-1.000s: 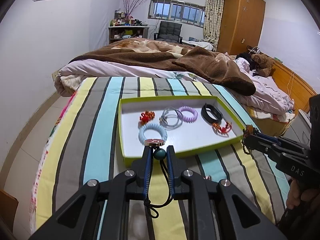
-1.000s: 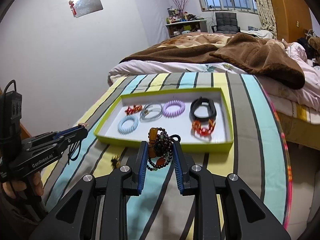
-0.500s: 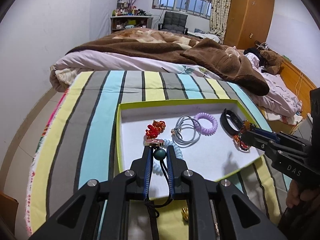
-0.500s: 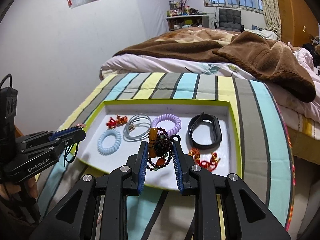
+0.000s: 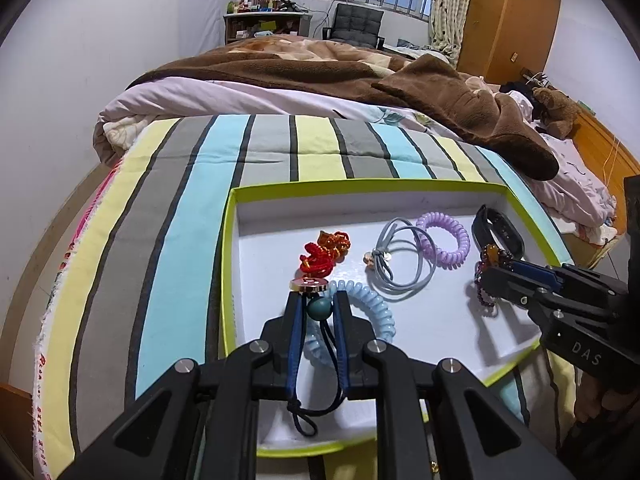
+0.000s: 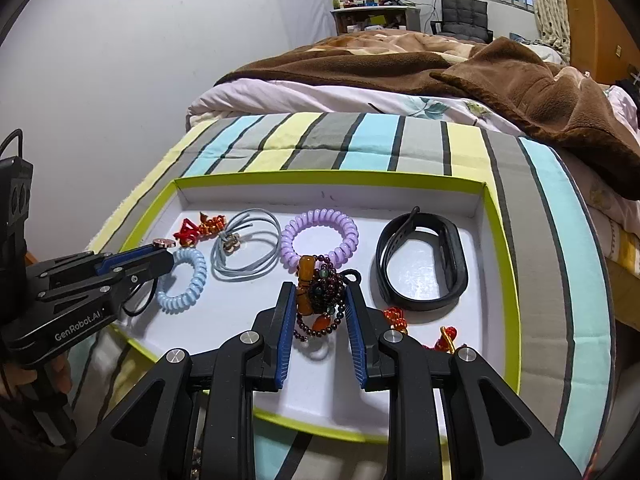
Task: Organize jewelry
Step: 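Lower both items into the box and open both tools, then withdraw both tools from the box back over the remaining clips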
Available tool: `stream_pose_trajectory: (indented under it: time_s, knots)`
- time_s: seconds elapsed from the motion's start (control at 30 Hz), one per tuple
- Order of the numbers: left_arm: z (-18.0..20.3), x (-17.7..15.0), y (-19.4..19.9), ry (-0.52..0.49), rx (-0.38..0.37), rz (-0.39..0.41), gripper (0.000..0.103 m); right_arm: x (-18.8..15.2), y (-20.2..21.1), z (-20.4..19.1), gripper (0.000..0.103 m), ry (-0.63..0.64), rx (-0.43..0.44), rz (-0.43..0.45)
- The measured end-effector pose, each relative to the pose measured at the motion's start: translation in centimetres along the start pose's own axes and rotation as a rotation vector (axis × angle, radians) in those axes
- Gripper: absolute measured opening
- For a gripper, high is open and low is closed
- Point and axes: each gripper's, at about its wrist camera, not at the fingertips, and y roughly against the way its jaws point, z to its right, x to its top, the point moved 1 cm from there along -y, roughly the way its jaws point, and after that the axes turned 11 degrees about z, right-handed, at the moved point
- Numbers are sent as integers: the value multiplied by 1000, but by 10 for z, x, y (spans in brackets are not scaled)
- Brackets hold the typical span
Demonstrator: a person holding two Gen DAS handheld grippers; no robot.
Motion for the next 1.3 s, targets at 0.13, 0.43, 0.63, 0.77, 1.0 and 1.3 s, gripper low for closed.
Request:
stream_pose_trajectory:
  time_s: [0.13, 0.43, 0.63, 0.77, 1.0, 1.3]
  knots:
    - [1, 2, -4, -6, 0, -2, 17, 1, -6, 0, 26, 9, -10, -9]
    - [-4, 4, -9, 14, -5, -9, 19, 1, -11, -3, 26, 45, -37, -6]
    - [-3, 3, -10, 13, -7, -10, 25, 2, -11, -4, 26, 51, -37, -6]
    - [-3, 3, -10, 16, -7, -7, 28, 2, -10, -6, 27, 52, -32, -4]
    - [-2, 3, -8, 23, -13, -7, 31, 3, -6, -7, 39, 45, -16, 16]
    - [-2, 3, -2, 27, -12, 4, 43, 4, -3, -8, 40, 44, -25, 20]
